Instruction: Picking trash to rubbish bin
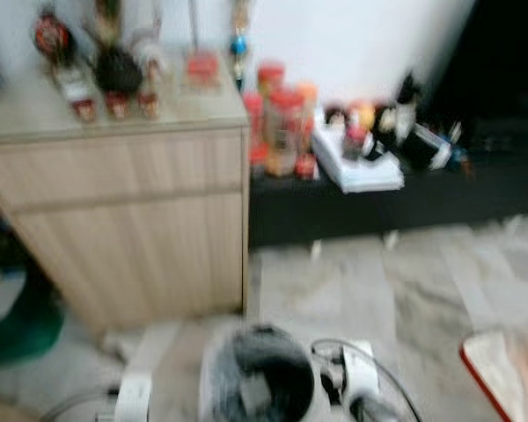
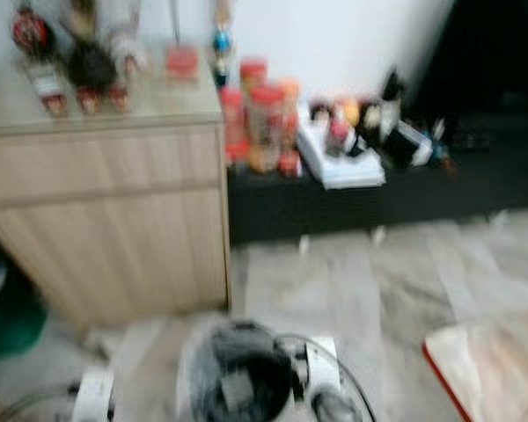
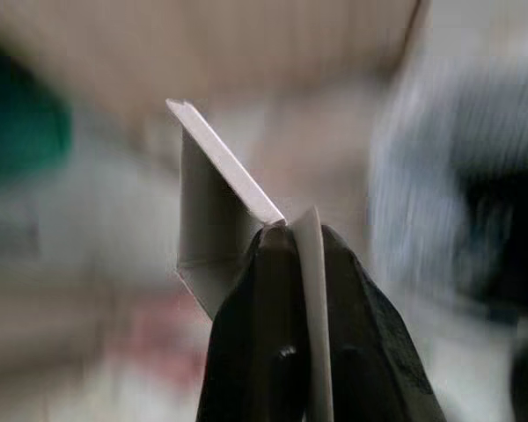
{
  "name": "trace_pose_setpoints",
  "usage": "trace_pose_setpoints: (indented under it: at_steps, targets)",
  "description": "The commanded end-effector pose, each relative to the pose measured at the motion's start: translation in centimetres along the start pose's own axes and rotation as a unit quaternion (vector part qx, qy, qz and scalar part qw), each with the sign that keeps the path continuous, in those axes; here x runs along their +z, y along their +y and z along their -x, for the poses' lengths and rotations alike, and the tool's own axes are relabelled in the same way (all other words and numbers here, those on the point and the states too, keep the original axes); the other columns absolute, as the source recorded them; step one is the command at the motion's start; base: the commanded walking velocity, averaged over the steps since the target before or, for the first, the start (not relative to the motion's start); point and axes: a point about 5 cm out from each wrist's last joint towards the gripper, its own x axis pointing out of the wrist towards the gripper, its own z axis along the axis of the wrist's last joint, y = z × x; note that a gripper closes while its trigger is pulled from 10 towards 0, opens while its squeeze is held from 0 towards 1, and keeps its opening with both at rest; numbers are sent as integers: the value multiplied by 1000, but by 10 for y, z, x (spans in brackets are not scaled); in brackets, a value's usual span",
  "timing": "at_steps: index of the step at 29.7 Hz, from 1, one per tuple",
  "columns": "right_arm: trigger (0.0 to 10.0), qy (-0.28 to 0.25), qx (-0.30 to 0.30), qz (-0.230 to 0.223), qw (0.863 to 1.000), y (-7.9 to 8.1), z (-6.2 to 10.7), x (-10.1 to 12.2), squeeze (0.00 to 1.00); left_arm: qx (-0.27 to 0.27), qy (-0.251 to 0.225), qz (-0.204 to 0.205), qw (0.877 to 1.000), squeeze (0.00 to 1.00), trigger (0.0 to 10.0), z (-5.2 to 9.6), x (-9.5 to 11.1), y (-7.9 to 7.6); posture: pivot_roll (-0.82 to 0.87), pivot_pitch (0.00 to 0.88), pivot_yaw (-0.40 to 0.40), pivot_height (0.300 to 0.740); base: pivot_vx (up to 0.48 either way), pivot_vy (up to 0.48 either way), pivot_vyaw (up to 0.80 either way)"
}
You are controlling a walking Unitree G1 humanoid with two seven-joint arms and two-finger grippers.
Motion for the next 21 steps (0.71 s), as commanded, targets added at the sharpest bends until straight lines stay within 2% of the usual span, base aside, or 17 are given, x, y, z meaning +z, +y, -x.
trace_pose_setpoints:
  at_steps: [1, 2, 3, 4, 5, 9, 12, 13, 16, 21]
  targets:
    - [10000, -5, -6, 2, 1000, -6, 0, 3, 0, -20, -48, -20, 998, 0, 10000, -5, 22, -9, -15, 34, -57, 740, 292, 0, 0]
    - [10000, -7, -5, 3, 1000, -6, 0, 5, 0, -21, -65, -23, 997, 0, 10000, -7, 31, -9, -15, 34, -57, 740, 292, 0, 0]
    - [10000, -12, -2, 3, 1000, -4, -1, 8, 0, -21, -96, -23, 995, 0, 10000, -11, 50, -8, -12, 39, -60, 740, 296, 0, 0]
    - [10000, -13, -1, 3, 1000, -4, -2, 9, 0, -22, -108, -23, 994, 0, 10000, -12, 57, -8, -12, 39, -60, 740, 296, 0, 0]
    - [10000, -18, 1, 3, 1000, -2, -3, 13, 0, -31, -140, -24, 989, 0, 10000, -14, 75, -10, -12, 39, -60, 740, 266, 0, 0]
    - [10000, -43, 9, 4, 999, 3, -5, 27, 0, -67, -211, -10, 975, 0, 10000, -14, 113, -20, -14, 42, -57, 740, 0, 0, 0]
    - [10000, -57, 15, 7, 998, 5, -7, 35, 0, -94, -225, -4, 970, 0, 10000, -13, 121, -29, -16, 46, -53, 740, 0, 0, 0]
    - [10000, -69, 21, 13, 997, 7, -7, 42, 0, -130, -233, 6, 964, 0, 10000, -11, 124, -40, -17, 47, -53, 740, 0, 0, 0]
    - [10000, -77, 26, 17, 997, 9, -8, 47, 0, -154, -239, 17, 959, 0, 10000, -10, 125, -48, -20, 49, -53, 740, 0, 0, 0]
    - [10000, -105, 48, 29, 993, 15, -10, 66, 0, -233, -207, 59, 948, 0, 10000, -7, 116, -77, -22, 53, -57, 740, 0, 0, 0]
